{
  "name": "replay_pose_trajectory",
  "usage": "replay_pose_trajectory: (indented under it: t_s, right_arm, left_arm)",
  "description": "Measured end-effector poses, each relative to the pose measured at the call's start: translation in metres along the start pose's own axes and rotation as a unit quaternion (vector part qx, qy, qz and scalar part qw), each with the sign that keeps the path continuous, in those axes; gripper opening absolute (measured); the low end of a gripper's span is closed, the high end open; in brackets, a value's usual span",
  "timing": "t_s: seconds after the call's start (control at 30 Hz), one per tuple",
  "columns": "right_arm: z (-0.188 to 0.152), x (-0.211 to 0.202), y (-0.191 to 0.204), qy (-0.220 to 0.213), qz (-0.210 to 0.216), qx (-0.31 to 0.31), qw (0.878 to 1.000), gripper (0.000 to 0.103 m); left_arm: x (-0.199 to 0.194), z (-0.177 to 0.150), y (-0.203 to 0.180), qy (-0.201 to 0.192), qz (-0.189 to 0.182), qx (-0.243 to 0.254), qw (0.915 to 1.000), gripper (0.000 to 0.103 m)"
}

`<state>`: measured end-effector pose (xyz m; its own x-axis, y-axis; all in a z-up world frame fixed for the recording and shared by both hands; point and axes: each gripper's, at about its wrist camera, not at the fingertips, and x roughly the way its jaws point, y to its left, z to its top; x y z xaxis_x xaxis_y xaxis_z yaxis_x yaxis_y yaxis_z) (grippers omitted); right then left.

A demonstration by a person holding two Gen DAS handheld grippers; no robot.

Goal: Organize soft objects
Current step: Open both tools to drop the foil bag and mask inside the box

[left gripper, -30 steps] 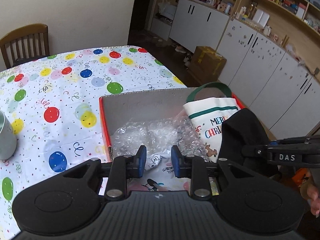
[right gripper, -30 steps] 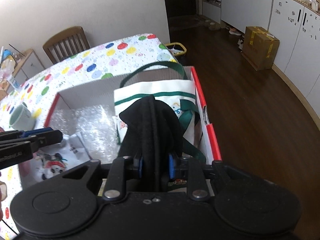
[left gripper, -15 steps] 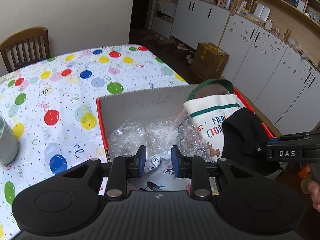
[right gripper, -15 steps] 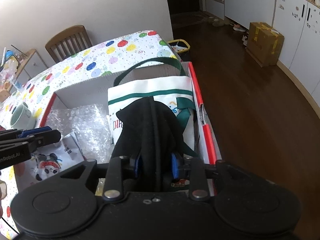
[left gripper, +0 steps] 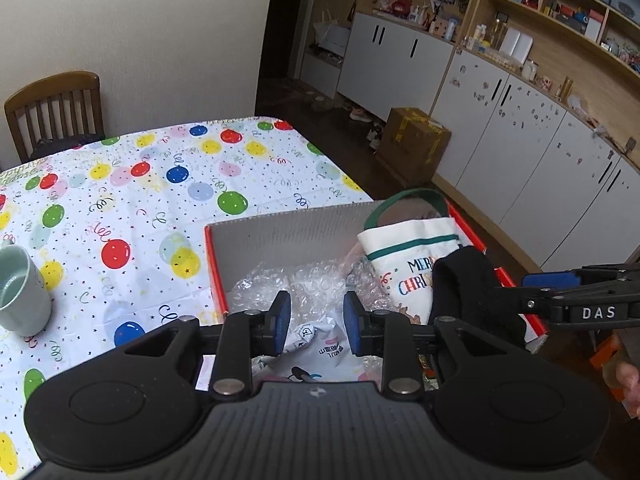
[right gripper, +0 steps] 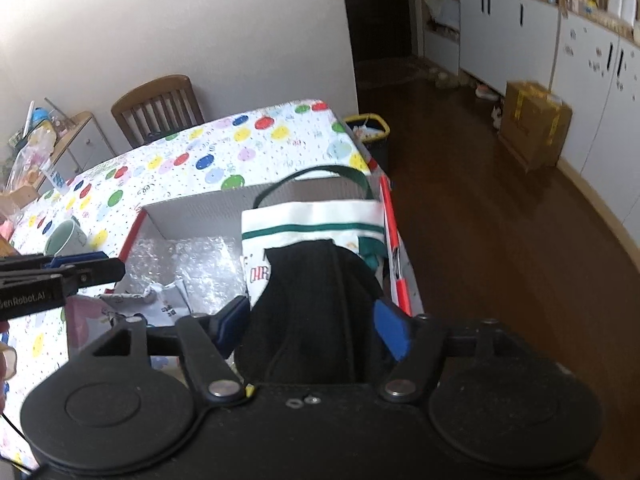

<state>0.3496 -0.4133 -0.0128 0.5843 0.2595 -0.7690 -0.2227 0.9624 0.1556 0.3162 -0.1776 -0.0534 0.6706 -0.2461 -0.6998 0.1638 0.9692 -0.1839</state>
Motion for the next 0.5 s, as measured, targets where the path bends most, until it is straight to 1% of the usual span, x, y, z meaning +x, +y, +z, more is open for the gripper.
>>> replay_pose_trajectory:
  t_s: [0.17,0.3,0.37,0.4,0.43,0.47,0.5]
  right_arm:
    - [-0.003,-0.018,0.01,-0.015,0.017,0.0,1.0,0.072]
    - [-0.009,-0.036,0.025,-0.035,0.019,-0.01,0.999,0.077]
    - [-0.012,-0.045,0.031,-0.045,0.021,-0.009,0.999,0.079]
    - [-0.014,-0.05,0.033,-0.049,0.022,-0.007,0.999,0.079]
    - [-0.016,-0.054,0.036,-0.054,0.022,-0.004,0.998,0.08]
    - [-0.019,-0.059,0.038,-0.058,0.024,-0.002,0.998,0.08]
    - [-0.021,-0.063,0.041,-0.062,0.025,0.001,0.998,0.081]
  left_arm:
    - [-0.016,-0.001,0.003,-0.006,-0.006,-0.004,1.0,0.03]
    - [-0.033,-0.004,0.005,-0.017,-0.011,0.002,0.9998,0.03]
    - [-0.042,-0.007,0.005,-0.022,-0.01,0.002,0.9997,0.033]
    - [-0.046,-0.008,0.007,-0.024,-0.011,0.0,0.9997,0.05]
    - [-0.051,-0.009,0.007,-0.025,-0.013,0.0,0.9996,0.072]
    - [-0.055,-0.011,0.008,-0.027,-0.014,0.001,0.9995,0.077]
    - [-0.06,-0.013,0.009,-0.031,-0.013,0.002,0.9994,0.078]
